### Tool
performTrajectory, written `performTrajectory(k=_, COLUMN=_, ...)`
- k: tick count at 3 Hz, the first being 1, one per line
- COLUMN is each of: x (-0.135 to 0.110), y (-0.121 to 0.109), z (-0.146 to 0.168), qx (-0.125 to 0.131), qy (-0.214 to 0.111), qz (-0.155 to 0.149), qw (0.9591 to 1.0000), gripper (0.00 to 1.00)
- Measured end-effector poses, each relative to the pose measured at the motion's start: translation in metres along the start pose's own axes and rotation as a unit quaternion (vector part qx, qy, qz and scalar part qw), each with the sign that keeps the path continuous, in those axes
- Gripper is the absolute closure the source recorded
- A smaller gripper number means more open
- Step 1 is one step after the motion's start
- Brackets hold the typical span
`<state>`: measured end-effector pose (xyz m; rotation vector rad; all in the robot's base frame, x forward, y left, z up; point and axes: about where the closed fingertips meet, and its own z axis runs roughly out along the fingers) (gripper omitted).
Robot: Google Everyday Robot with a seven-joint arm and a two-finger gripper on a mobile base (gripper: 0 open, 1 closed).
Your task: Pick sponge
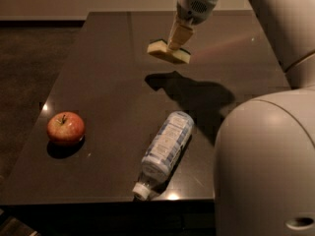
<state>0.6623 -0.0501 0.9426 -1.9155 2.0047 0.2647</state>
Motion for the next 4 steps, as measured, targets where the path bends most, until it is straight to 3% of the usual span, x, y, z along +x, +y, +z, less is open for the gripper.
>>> performTrajectory(k=2, x=-0.016, y=0.023, z=-0.056, qx=0.018, qy=-0.049, qz=-0.027, qw=0.9982, gripper=1.0)
performTrajectory(k=3, x=-0.032, y=0.026, z=-0.074, qx=0.037, qy=-0.079, qz=-0.042, qw=0.9952, gripper=1.0)
performTrajectory(k=4, x=-0.037, y=0.019, z=-0.072, qx=0.048, qy=-0.086, qz=-0.042, qw=0.9942, gripper=1.0)
